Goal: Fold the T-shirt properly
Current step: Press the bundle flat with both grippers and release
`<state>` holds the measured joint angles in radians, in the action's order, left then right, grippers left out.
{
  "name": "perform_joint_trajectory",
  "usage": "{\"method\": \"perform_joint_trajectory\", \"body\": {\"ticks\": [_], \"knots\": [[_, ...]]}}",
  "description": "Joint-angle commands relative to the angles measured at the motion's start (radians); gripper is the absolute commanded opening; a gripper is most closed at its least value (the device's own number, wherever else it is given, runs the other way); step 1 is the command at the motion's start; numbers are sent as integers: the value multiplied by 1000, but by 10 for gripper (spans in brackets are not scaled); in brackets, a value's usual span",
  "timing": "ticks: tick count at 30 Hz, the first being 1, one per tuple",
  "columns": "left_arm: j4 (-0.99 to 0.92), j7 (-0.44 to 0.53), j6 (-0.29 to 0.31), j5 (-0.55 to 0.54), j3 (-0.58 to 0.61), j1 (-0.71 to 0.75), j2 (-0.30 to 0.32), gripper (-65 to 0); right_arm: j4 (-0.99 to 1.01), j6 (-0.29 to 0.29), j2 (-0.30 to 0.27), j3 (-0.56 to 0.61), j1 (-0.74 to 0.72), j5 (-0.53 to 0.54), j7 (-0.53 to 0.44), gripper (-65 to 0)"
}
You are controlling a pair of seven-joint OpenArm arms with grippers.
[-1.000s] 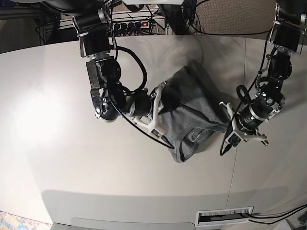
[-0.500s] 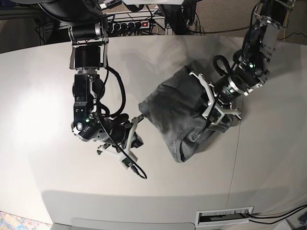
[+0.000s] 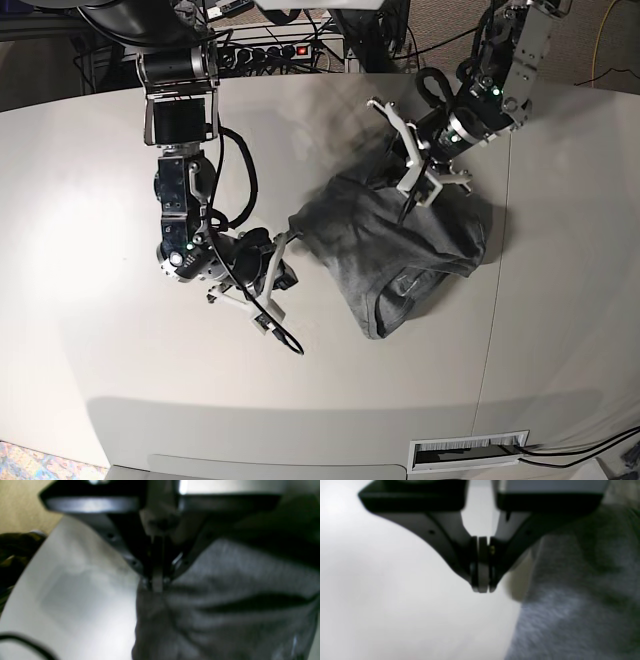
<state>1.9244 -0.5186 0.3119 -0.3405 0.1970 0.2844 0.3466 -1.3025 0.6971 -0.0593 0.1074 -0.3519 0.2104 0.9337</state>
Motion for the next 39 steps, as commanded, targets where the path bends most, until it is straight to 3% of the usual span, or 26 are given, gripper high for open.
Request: {"method": "perform_joint_trajectory", "body": {"ticks": [1,7,13,18,24,29,34,39], "knots": [[4,36,3,3,-3,4,3,-650,-6,1,5,-2,-27,18,-25,-650],[-95,102,3,51,-3,16,3,-650,12,1,12,8,26,60,-21,-650],[-168,125,3,205,-4,12,19,-650,11,1,12,97,87,61,10,-650],[-188,138,-2,230,-4,6,124,-650,11,1,12,193,95,62,18,-650],[-189,189,-115,285,-4,-5,277,-650,10,1,12,241,95,131,70,-650],[-188,197,-148,285,-5,-21,348,-650,3,1,8,235,90,147,78,-650],[-101,158,-167,257,-6,-24,352,-650,-15,1,-20,180,78,146,73,-650],[116,49,-219,246,-6,-24,352,-650,-37,1,-38,35,78,161,79,-650]]}}
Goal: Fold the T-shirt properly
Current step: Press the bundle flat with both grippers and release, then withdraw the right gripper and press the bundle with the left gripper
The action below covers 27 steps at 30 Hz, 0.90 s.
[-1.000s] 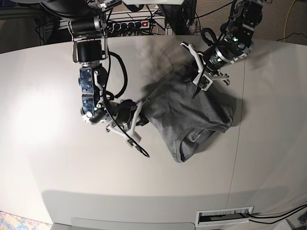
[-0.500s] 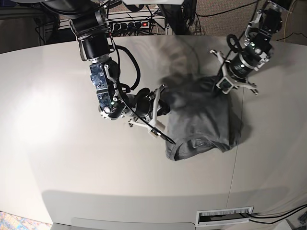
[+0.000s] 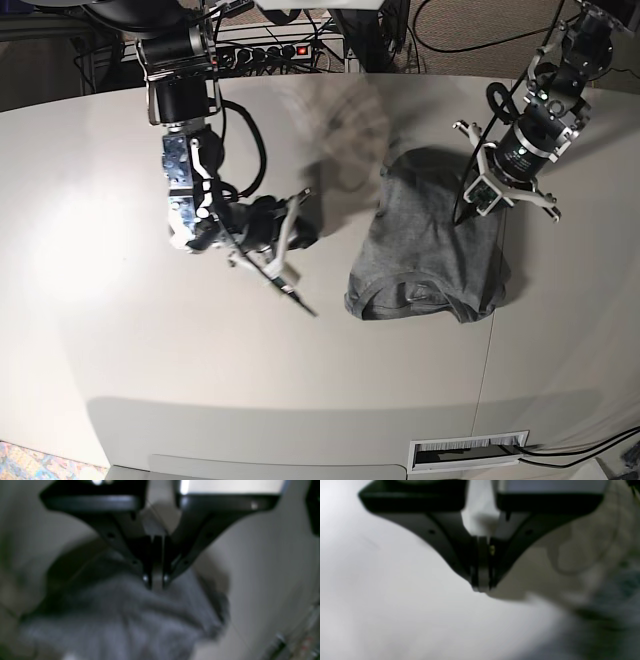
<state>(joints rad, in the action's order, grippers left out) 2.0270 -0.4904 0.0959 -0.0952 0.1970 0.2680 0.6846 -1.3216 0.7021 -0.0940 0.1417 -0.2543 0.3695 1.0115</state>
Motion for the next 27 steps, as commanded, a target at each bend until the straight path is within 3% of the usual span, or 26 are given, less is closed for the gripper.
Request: {"method": "perform_joint_trajectory", "body": {"ticks": [1,4,7,11,14,17,27], "knots": [[61,4,-3,-19,-6,-8,13,-650,-27,-4,-3,-32,-19,8,9,-650],[161,-5,2,-104,-6,-8,-12,-650,-64,-4,-3,-122,-19,8,25,-650],[149,13,18,-115,-5,-8,-93,-650,-116,-4,-4,-196,-13,8,37,-650],[47,77,37,-95,-5,-25,-198,-650,-210,-4,-25,-247,22,45,72,-650],[-59,110,47,-85,-5,-65,-254,-650,-312,-4,-49,-248,76,117,147,-650],[-173,132,62,-85,-5,-106,-304,-650,-412,-4,-76,-250,159,128,161,-650],[-488,241,81,-76,-5,-229,-322,-650,-636,-4,-89,-362,457,173,163,-650]]}}
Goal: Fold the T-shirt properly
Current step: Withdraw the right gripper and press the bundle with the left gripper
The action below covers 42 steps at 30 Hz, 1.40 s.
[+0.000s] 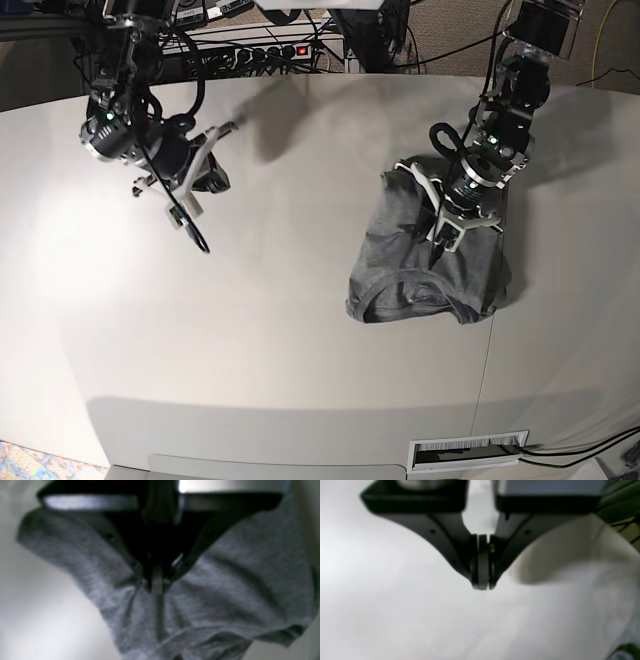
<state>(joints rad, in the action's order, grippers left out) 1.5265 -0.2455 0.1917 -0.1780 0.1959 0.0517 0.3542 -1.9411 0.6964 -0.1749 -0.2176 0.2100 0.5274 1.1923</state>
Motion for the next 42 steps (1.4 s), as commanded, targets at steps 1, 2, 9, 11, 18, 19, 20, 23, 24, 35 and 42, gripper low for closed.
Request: {"method": "perform_joint_trajectory", "body": {"ticks": [1,2,9,11,18,19,20,23,24,35,42], "knots": [[-25,6,-14,23,-4,-31,9,-650,-37,2,-8,-21,19,30,-16,-650],[-62,19,-14,45,-4,-48,9,-650,-58,2,-8,-38,45,42,-16,-650],[-279,113,-14,79,-4,-162,10,-650,-182,2,-8,-155,202,87,-14,-650],[-318,115,-12,105,-4,-195,10,-650,-208,2,-8,-183,234,90,-14,-650],[-375,151,43,153,-4,-264,62,-650,-224,2,-39,-257,309,145,-12,-650],[-380,152,56,153,-4,-272,75,-650,-224,2,-55,-257,318,162,-8,-650],[-384,157,65,153,-4,-278,87,-650,-224,2,-70,-257,328,184,0,-650],[-383,157,80,133,-4,-286,122,-650,-224,2,-101,-257,345,258,38,-650],[-382,157,86,115,-4,-288,131,-650,-224,2,-103,-257,345,273,55,-650],[-165,-23,136,-101,-4,-278,147,-650,-224,2,-103,-257,344,276,61,-650],[-3,-114,136,-206,-4,-209,145,-650,-224,2,-102,-257,344,272,65,-650]]}}
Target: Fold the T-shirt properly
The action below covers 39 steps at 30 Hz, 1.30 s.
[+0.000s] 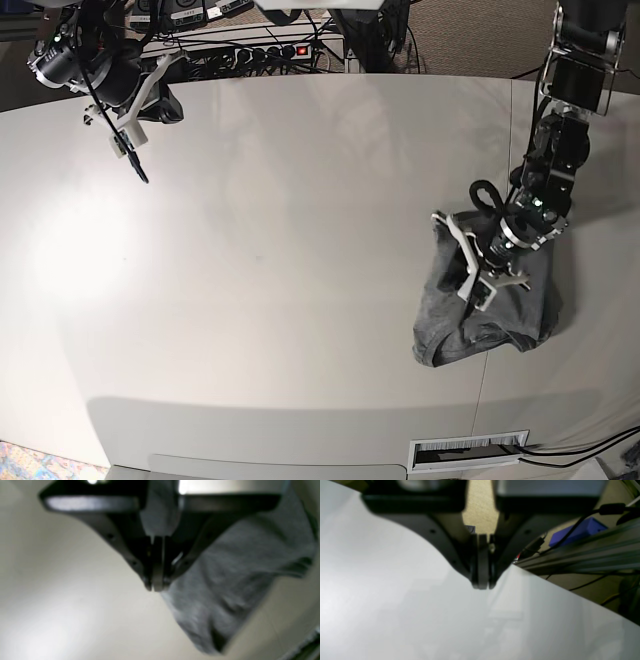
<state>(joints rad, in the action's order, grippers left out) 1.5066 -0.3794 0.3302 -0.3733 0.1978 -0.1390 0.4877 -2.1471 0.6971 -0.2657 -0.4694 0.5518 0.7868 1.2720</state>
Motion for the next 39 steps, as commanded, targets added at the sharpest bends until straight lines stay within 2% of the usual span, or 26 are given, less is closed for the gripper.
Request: {"method": "perform_joint_trajectory", "body": {"ticks": [1,6,9,13,19,24,27,33,39], "knots": [[34,6,3,-18,-6,2,11,-650,-18,1,-11,-6,3,13,-9,-650],[152,-10,4,-20,-6,133,35,-650,-18,1,-12,-6,3,14,59,-650],[272,-22,2,6,-6,214,58,-650,-19,1,-11,-6,17,19,60,-650],[417,-79,-73,65,-6,317,61,-650,-19,1,-11,-18,42,35,61,-650],[541,-131,-113,143,-19,488,61,-650,-20,1,-11,-90,102,47,58,-650],[661,-178,-113,141,-122,662,61,-650,-19,1,-11,-183,176,123,56,-650],[730,-191,-113,104,-210,787,61,-650,-19,1,-11,-221,228,151,56,-650],[776,-208,-112,12,-361,1026,56,-650,-19,1,-2,-225,333,156,51,-650],[775,-208,-111,5,-405,1203,55,-650,5,1,42,-224,410,154,1,-650]]}}
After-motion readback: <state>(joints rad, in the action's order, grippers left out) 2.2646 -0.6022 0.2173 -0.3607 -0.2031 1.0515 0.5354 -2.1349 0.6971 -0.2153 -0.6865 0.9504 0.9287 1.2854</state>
